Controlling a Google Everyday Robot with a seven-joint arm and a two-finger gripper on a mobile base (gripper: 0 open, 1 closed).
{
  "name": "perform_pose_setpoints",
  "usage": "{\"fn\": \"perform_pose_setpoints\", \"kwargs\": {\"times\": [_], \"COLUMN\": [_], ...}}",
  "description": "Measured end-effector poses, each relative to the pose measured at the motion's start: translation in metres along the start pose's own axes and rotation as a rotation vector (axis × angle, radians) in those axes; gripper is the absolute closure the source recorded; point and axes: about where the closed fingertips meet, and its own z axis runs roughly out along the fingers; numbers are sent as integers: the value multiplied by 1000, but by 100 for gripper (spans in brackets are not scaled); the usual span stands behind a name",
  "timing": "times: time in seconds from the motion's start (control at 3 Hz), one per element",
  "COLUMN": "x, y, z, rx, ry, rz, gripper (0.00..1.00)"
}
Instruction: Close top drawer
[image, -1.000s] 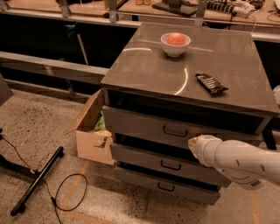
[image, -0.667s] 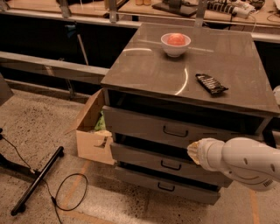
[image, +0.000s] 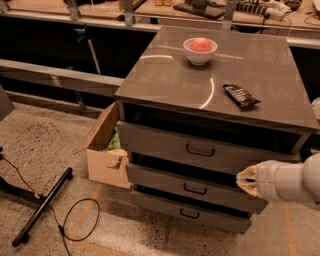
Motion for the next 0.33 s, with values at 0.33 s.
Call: {"fn": "perform_pose_setpoints", "kwargs": {"times": [0.33], "x": [0], "y": [13], "z": [-9], "rx": [-67], "ry": [-9], "rz": [13], "gripper": [82]}}
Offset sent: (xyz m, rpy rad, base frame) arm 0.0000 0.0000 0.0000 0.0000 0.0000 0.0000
